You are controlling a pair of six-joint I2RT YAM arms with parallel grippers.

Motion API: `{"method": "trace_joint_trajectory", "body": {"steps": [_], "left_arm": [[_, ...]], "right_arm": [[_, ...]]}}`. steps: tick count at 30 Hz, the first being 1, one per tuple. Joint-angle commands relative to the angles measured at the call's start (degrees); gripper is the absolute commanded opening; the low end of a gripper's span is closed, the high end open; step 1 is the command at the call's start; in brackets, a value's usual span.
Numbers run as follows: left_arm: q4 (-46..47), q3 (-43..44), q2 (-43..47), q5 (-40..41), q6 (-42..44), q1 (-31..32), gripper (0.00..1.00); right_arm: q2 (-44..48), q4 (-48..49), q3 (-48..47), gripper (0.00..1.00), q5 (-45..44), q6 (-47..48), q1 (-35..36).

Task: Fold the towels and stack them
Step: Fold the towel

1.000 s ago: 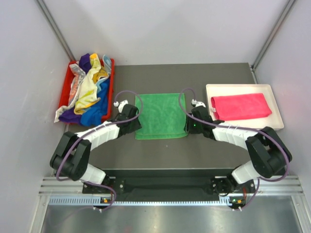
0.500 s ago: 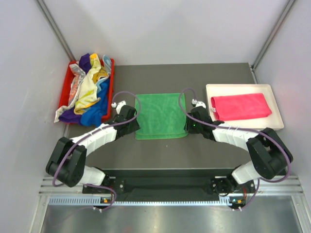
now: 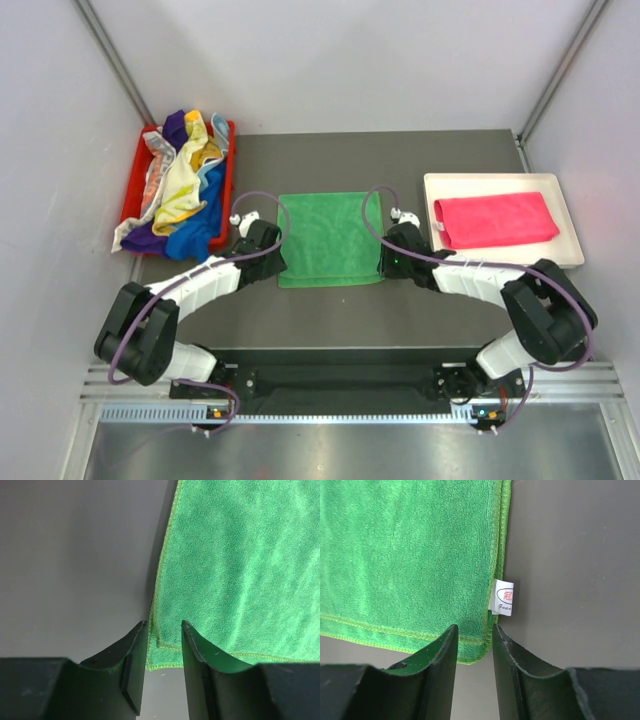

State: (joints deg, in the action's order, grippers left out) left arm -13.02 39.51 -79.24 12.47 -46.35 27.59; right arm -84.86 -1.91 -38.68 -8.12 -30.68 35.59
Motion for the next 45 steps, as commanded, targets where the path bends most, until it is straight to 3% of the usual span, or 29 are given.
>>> {"method": "trace_joint_trajectory", "body": {"steps": [1, 13, 25, 30, 39, 45], "left_arm": [[1.15, -0.75, 0.41, 0.45, 0.64, 0.35, 0.37], [2.2, -0.92, -1.0, -0.16, 0.64, 0.53, 0.22], [1.85, -0.13, -0.91, -0.25, 1.17, 0.62, 0.0], [1.59, 0.04, -0.91, -0.25, 1.52, 0.62, 0.0], [-0.17, 3.99, -0.82, -0.17, 2.75, 0.53, 0.0], [-0.61, 12.06, -3.54, 2.46, 3.37, 0.27, 0.0]], "right_arm": [[-0.66, 1.47, -2.19, 0.33, -1.46, -0.87, 1.32], [-1.63, 1.21, -2.89, 0.29, -1.55, -0.96, 1.5], [-1.19, 0.15, -3.6, 0.09, -1.46, -0.61, 1.41], [-0.57, -0.55, -3.77, 0.0, -1.29, -0.61, 1.5], [2.06, -3.62, -7.11, 0.0, -1.72, 0.97, 1.32], [1.1, -5.29, -13.25, 0.0, -1.2, 3.43, -1.74]]}}
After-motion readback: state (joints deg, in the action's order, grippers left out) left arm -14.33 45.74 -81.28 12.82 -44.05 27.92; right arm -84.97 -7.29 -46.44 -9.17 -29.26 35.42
